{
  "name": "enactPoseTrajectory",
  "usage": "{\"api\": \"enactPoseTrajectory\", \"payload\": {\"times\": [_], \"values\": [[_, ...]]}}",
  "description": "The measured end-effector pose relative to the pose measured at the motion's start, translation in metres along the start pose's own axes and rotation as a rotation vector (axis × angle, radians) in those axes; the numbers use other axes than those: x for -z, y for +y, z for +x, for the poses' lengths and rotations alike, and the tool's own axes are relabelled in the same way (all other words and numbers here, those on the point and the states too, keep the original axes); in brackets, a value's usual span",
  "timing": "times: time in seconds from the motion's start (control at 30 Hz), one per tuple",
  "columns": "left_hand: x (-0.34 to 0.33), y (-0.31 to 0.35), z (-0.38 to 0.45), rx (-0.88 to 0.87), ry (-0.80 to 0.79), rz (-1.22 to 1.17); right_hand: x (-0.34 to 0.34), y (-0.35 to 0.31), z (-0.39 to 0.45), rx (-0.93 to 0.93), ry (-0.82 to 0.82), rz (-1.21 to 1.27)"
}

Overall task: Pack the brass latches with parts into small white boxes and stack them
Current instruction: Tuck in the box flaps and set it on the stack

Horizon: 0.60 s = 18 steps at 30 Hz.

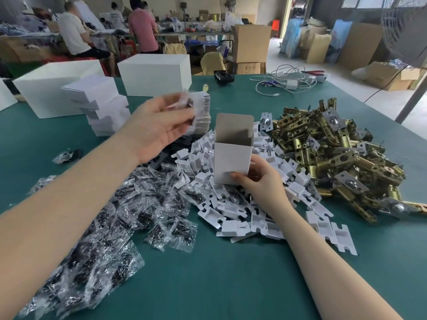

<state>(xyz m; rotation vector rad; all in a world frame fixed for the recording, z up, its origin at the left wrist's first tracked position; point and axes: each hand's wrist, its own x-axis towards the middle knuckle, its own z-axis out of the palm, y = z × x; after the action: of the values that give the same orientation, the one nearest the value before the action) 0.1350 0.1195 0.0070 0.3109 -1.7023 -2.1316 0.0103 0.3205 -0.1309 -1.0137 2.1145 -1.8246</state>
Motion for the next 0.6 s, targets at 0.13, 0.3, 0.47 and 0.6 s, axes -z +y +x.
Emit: {"api": "enactPoseTrajectory", "payload": {"times": [0.13, 0.3, 0.47, 0.6], "values": [[-0.019, -0.009, -0.005, -0.128, -0.048, 0.232, 0.000, 0.001, 0.001, 0.001, 0.000, -0.001], [-0.033, -0.014, -0.003, -0.333, -0.109, 0.607, 0.000, 0.000, 0.001, -0.003, -0.001, -0.012], [-0.052, -0.021, 0.006, -0.523, -0.107, 0.870, 0.000, -0.001, 0.000, -0.014, -0.003, -0.017], [-0.062, -0.028, 0.013, -0.717, 0.001, 1.090, 0.000, 0.000, -0.001, -0.011, -0.009, -0.022]]}}
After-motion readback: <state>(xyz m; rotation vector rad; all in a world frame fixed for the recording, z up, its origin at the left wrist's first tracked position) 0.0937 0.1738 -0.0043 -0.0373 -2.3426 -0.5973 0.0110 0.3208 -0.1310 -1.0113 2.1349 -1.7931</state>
